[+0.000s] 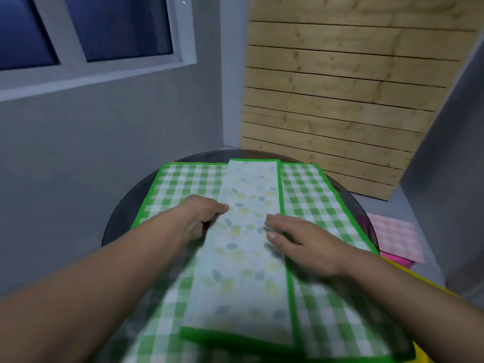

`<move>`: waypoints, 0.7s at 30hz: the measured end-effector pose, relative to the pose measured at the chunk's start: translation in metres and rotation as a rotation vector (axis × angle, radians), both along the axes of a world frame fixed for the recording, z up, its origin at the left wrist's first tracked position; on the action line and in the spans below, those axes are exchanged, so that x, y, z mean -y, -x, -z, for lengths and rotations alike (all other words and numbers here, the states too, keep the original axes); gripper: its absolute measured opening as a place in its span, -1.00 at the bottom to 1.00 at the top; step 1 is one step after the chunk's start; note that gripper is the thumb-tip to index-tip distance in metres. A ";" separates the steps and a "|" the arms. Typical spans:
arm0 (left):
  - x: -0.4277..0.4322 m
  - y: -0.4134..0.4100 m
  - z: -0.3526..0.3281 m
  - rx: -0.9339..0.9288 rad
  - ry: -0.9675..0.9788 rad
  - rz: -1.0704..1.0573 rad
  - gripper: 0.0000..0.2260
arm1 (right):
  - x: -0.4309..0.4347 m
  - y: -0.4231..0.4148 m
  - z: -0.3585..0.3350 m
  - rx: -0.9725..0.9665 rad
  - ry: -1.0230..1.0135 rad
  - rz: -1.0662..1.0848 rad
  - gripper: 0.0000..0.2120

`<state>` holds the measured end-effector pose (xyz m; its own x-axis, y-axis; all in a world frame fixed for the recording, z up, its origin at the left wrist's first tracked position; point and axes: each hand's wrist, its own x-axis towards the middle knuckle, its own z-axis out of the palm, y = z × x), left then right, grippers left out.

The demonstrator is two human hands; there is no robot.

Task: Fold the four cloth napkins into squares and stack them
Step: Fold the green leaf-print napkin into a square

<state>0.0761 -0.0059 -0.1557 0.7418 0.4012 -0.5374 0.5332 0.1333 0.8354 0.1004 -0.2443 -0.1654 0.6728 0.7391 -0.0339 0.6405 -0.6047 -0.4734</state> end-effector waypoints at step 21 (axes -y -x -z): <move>0.027 0.107 0.001 0.482 -0.988 0.855 -0.87 | 0.016 0.054 0.001 0.016 0.006 -0.134 -0.63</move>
